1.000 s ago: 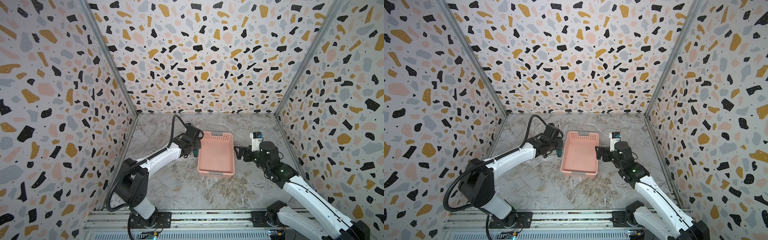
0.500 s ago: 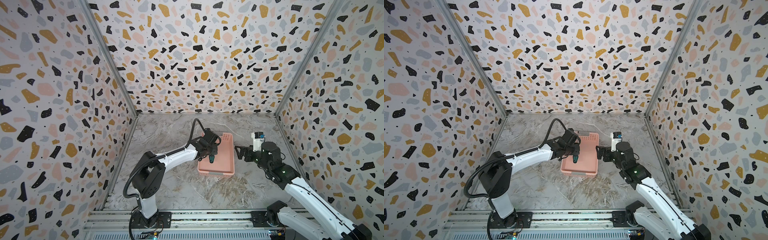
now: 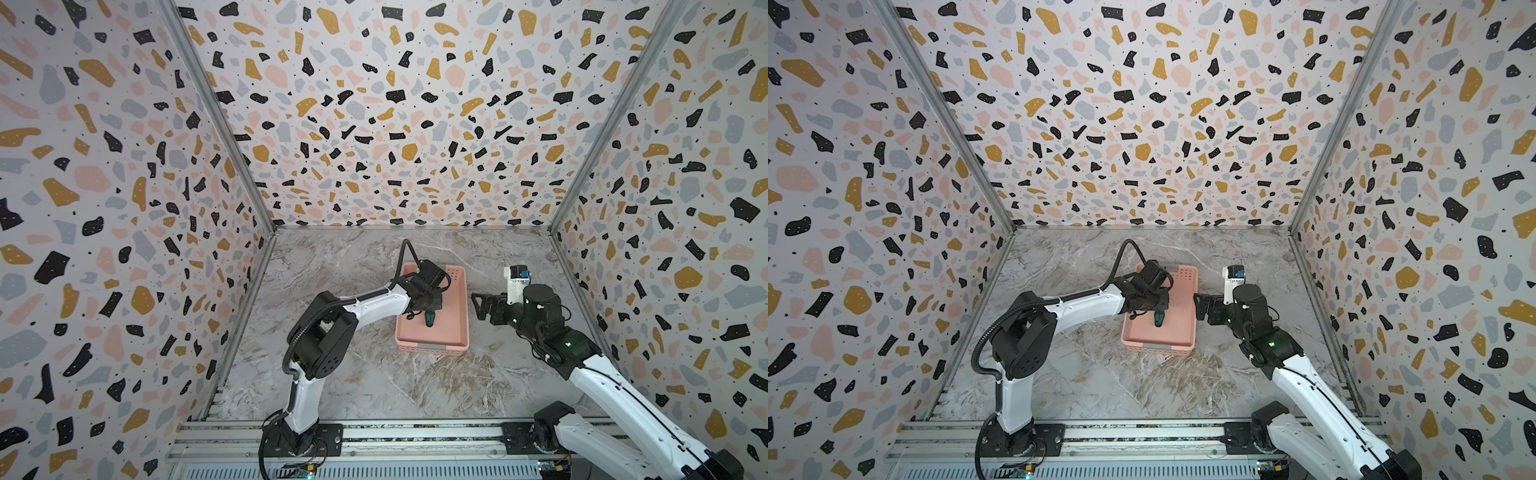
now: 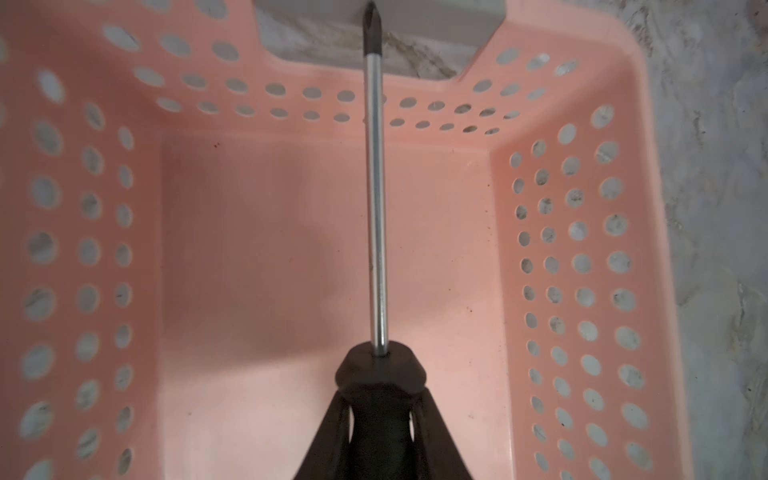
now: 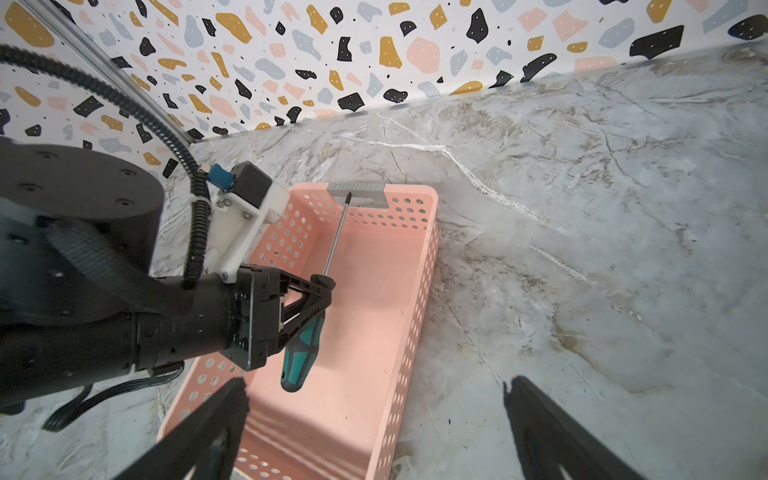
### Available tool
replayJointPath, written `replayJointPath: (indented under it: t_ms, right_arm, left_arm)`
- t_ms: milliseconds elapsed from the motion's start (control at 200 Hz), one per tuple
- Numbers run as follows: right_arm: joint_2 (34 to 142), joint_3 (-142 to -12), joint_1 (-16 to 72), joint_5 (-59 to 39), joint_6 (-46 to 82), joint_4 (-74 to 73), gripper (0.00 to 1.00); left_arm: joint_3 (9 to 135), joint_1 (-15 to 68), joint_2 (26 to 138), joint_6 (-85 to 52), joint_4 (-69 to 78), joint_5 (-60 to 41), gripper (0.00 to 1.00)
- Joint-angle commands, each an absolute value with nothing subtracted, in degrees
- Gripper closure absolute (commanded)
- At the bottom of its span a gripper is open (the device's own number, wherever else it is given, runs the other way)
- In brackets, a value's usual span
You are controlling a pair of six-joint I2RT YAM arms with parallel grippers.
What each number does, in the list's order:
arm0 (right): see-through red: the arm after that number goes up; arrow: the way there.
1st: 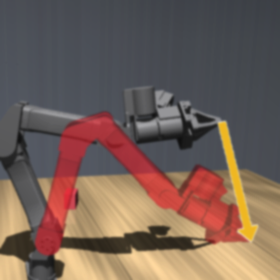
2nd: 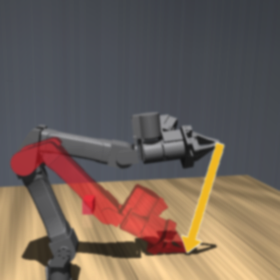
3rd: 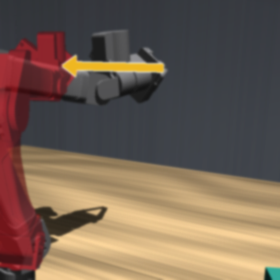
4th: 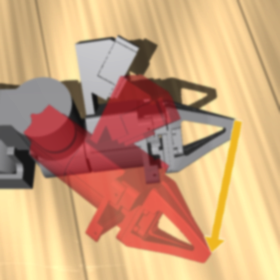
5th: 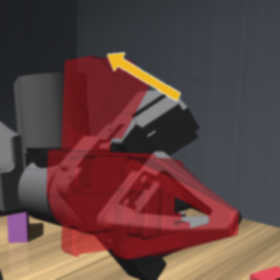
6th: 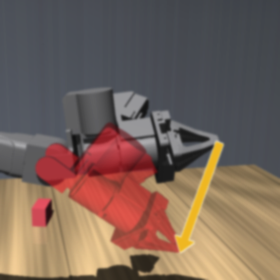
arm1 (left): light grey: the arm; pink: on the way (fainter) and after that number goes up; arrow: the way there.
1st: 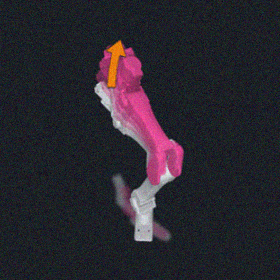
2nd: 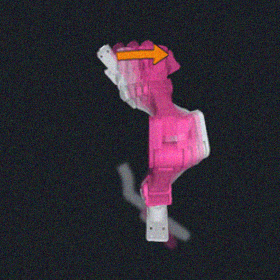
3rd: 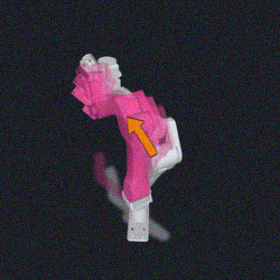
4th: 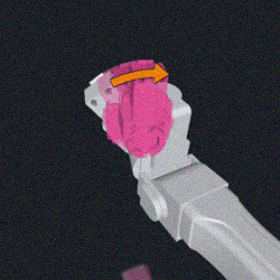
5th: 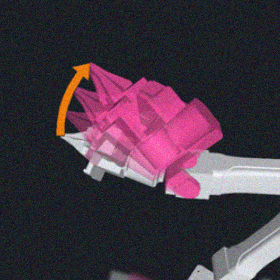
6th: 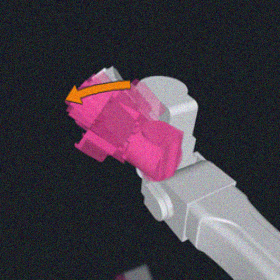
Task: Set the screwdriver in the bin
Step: 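Lower the screwdriver into the basket and open the left gripper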
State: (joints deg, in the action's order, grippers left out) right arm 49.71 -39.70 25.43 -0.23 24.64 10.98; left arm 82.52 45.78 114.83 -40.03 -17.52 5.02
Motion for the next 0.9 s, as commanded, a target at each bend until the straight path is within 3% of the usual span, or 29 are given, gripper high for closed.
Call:
replayJointPath:
  t_ms: [0, 300, 506, 646, 796, 896]
  right_arm:
    - [48.69, -39.46, 24.89, -0.15, 25.05, 11.91, 0.01]
    - [49.22, -39.37, 24.49, -1.32, 25.14, 11.81, 0.01]
    - [49.75, -39.95, 24.22, -2.08, 25.33, 11.56, 0.01]
    - [50.39, -40.85, 24.09, -2.09, 24.60, 11.60, 0.01]
    - [52.65, -46.05, 23.91, -0.89, 21.09, 14.76, 0.01]
    - [53.64, -49.33, 23.10, -0.30, 19.16, 16.41, 0.01]
  left_arm:
    - [83.47, 46.03, 116.32, -39.46, -15.63, 3.02, 0.84]
    - [81.63, 46.01, 117.20, -38.05, -13.37, 1.77, 0.74]
    - [83.06, 46.05, 115.88, -36.16, -13.39, 1.69, 0.44]
    - [84.73, 45.82, 112.65, -33.22, -13.81, 3.22, 0.17]
    - [89.27, 43.60, 105.95, -29.49, -17.08, 3.85, 0.06]
    - [87.73, 41.08, 97.67, -26.42, -14.10, 4.83, 0.04]
